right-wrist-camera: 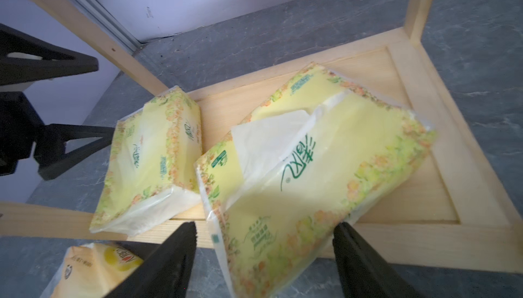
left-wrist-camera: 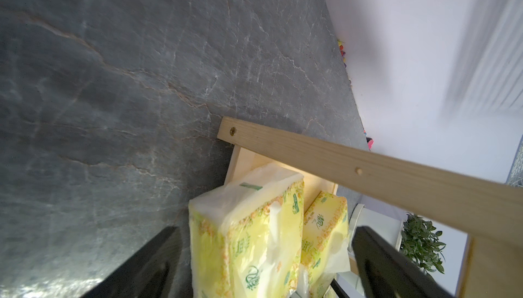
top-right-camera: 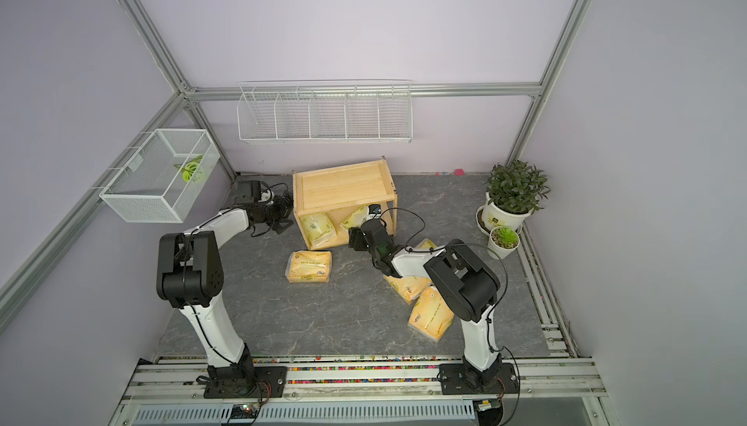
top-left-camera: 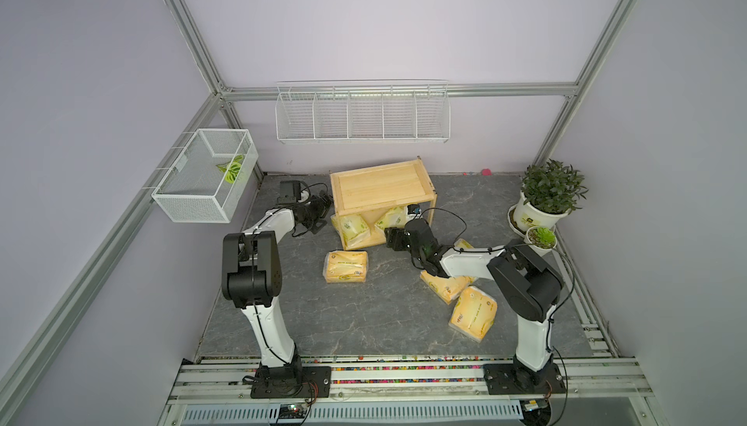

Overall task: Place the tissue boxes on the shelf by color
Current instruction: Adjust the box of tissues on the shelf.

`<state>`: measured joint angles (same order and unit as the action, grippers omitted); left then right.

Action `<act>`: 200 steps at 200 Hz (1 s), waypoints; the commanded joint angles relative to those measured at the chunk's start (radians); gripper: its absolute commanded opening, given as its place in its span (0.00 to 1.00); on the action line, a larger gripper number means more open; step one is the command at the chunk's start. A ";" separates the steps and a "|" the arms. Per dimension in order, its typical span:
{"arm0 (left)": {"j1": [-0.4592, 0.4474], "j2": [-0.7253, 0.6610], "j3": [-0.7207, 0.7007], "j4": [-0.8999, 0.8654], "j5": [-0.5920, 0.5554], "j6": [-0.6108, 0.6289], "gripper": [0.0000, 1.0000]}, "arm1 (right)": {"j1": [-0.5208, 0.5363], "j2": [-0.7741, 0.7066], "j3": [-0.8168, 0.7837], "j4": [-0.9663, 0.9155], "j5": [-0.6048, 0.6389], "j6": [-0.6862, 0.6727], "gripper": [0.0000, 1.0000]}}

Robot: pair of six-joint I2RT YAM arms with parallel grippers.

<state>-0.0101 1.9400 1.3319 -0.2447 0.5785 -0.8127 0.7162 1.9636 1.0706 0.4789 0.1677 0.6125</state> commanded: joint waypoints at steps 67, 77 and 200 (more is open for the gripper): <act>-0.014 0.032 0.017 0.011 0.023 0.022 1.00 | -0.037 -0.002 -0.014 0.076 -0.034 0.007 0.80; -0.016 0.032 0.018 0.013 0.026 0.022 1.00 | -0.040 -0.019 -0.033 0.078 -0.034 0.013 0.80; -0.018 0.019 0.035 -0.001 0.032 0.044 1.00 | -0.120 -0.042 -0.077 0.173 -0.210 0.131 0.80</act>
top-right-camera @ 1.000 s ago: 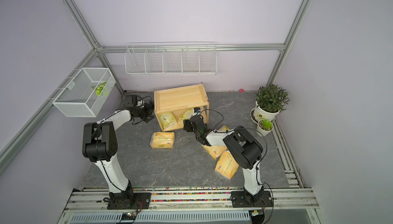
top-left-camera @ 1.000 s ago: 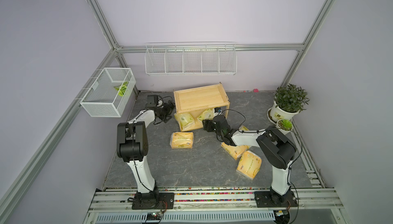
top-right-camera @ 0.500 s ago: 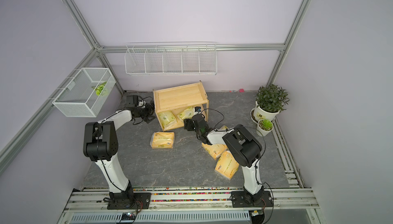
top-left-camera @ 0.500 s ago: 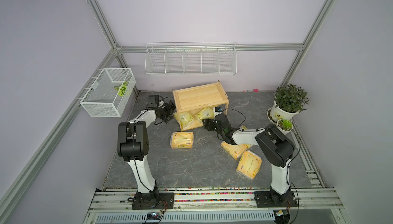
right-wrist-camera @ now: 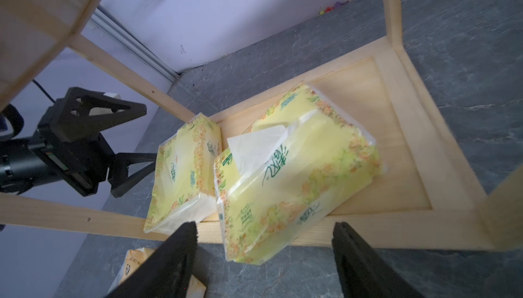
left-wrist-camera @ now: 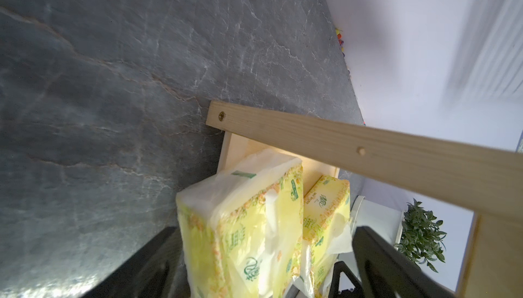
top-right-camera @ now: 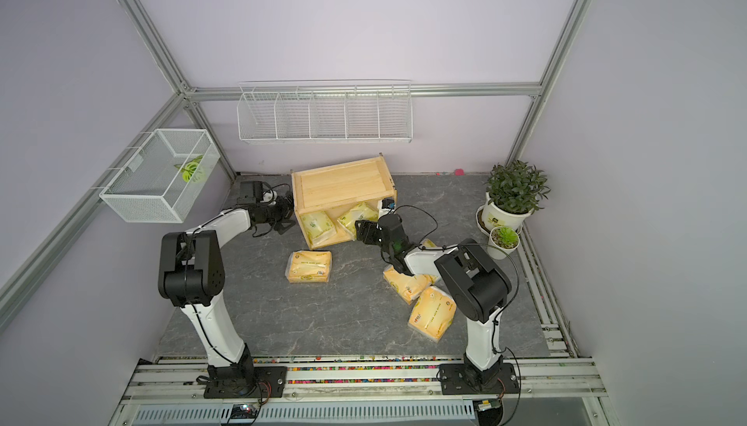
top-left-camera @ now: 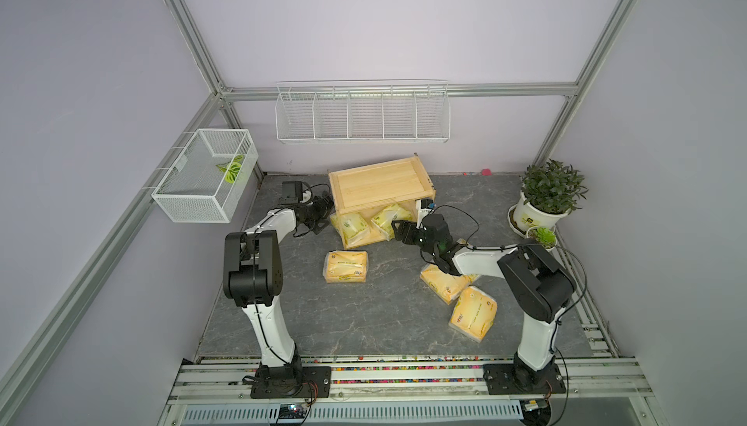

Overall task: Place the tissue boxes on the shelf by color
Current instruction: Adjust the box of tissues on the shelf.

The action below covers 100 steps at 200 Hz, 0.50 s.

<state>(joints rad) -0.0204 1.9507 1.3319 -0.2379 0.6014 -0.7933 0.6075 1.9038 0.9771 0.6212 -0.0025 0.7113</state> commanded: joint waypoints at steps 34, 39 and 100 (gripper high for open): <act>-0.007 0.012 0.045 -0.010 0.014 0.032 1.00 | -0.013 0.036 0.027 0.042 -0.061 0.059 0.79; -0.007 0.012 0.047 -0.011 0.015 0.034 1.00 | -0.012 0.036 0.025 0.048 -0.065 0.064 0.79; -0.012 0.007 0.051 -0.010 0.017 0.033 1.00 | -0.010 -0.110 -0.126 0.098 -0.071 0.134 0.78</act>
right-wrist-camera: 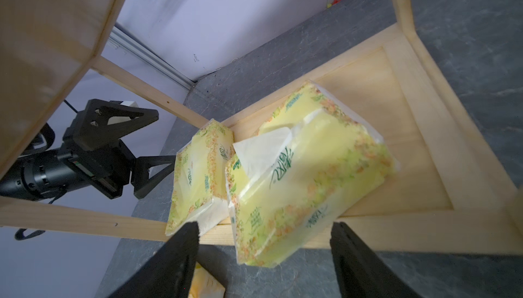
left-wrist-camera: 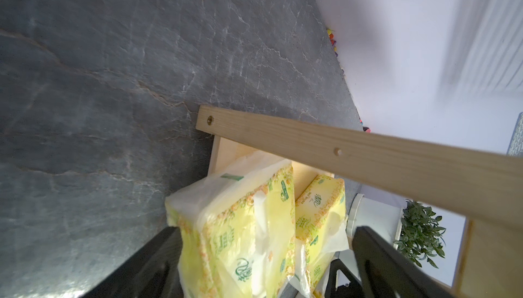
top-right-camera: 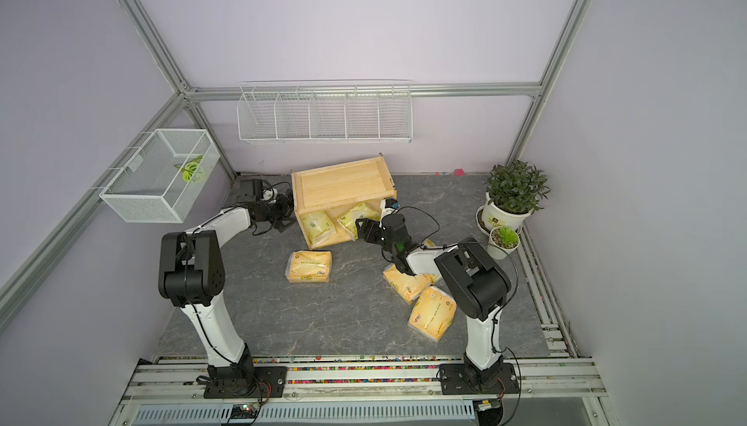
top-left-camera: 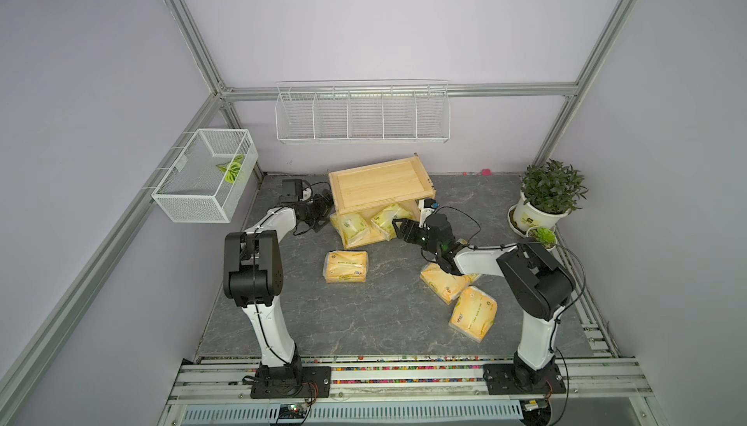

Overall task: Place the tissue boxes on the shelf by color
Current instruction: Adjust the box of tissues on the shelf.

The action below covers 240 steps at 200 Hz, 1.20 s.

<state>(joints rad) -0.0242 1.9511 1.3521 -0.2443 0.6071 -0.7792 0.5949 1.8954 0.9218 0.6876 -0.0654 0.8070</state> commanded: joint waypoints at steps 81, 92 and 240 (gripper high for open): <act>-0.008 -0.098 -0.055 -0.012 -0.145 -0.028 1.00 | -0.082 -0.465 -0.202 -0.273 0.062 0.006 0.79; -0.008 -0.115 -0.065 -0.013 -0.150 -0.033 1.00 | -0.103 -0.495 -0.207 -0.304 0.072 0.003 0.79; -0.126 0.069 0.057 0.134 -0.106 -0.183 1.00 | -0.444 -0.279 0.100 -0.694 -0.242 0.056 0.80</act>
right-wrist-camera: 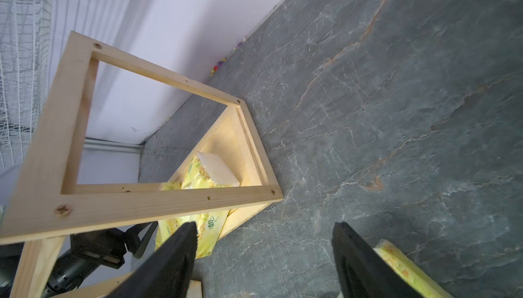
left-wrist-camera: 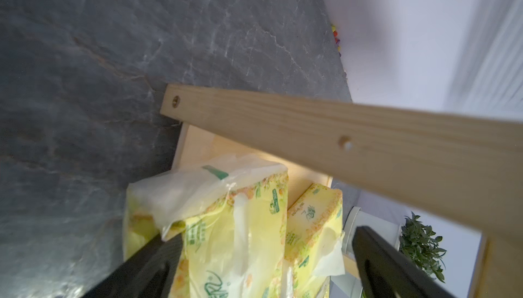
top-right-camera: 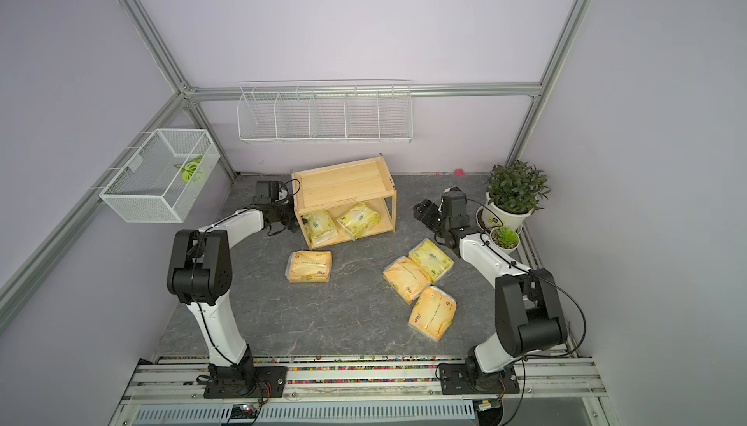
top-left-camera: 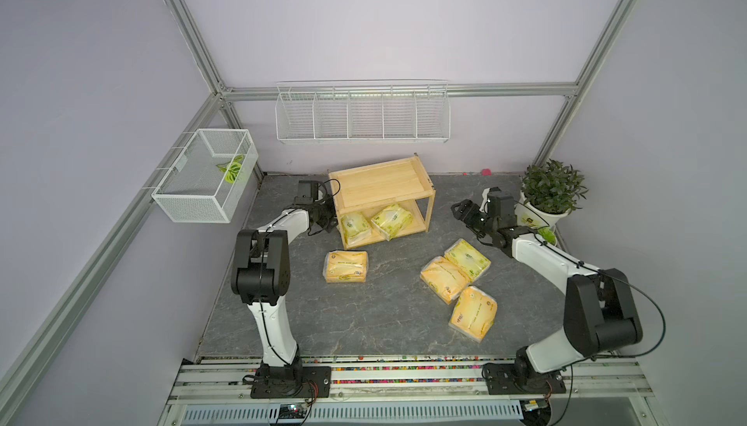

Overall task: Place the tissue boxes on the shelf by color
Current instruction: Adjust the box of tissues on the shelf, then adjust the shelf at the center of the board.

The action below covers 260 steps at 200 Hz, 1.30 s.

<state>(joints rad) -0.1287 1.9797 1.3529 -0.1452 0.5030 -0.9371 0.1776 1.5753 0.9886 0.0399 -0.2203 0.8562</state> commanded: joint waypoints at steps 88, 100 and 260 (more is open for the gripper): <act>-0.023 -0.065 -0.002 -0.032 -0.077 0.003 1.00 | -0.039 0.317 0.351 -0.199 -0.207 -0.029 0.78; -0.022 -0.086 -0.022 -0.047 -0.103 0.004 1.00 | -0.036 0.360 0.406 -0.226 -0.244 -0.037 0.78; 0.015 -0.175 -0.105 -0.123 -0.161 0.025 1.00 | 0.102 0.360 0.391 -0.313 -0.468 -0.198 0.75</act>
<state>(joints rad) -0.1146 1.8370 1.2697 -0.2607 0.3237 -0.9405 0.2543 2.0232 1.4574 -0.2913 -0.6712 0.6872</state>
